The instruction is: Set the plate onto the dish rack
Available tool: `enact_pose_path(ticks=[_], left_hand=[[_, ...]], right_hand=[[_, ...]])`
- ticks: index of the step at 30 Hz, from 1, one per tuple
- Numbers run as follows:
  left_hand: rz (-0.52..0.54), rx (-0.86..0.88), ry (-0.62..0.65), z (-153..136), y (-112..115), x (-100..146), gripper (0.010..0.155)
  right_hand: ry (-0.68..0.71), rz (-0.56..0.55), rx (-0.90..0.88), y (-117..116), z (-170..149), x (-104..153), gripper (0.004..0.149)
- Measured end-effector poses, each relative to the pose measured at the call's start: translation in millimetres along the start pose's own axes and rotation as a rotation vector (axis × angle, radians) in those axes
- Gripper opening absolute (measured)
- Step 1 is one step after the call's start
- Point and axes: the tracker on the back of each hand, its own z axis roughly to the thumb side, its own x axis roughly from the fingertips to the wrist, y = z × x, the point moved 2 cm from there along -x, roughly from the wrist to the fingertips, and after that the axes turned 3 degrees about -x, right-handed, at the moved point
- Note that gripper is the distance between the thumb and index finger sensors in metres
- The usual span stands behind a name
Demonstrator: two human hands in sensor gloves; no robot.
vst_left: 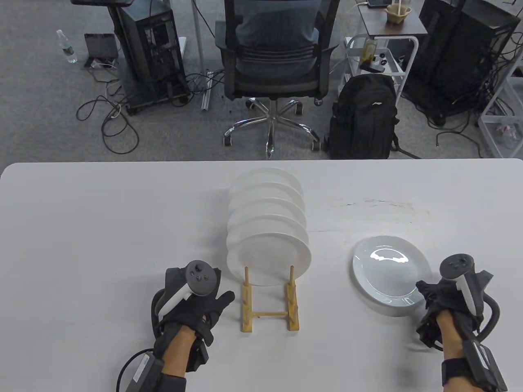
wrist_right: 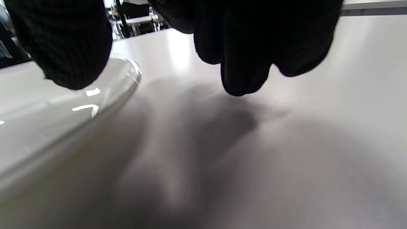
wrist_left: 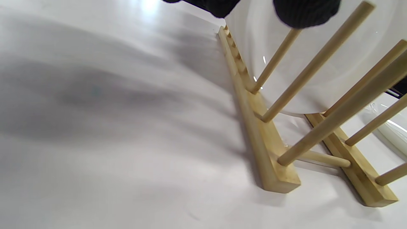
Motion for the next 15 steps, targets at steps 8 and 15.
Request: enact_pose_path(ticks=[8, 15], left_hand=[[0.006, 0.003, -0.007, -1, -2, 2, 0.080], [0.004, 0.005, 0.000, 1, -2, 2, 0.080]], right_hand=[[-0.034, 0.139, -0.280, -11, -16, -13, 0.052], [-0.028, 0.141, -0.276, -14, -18, -17, 0.056]])
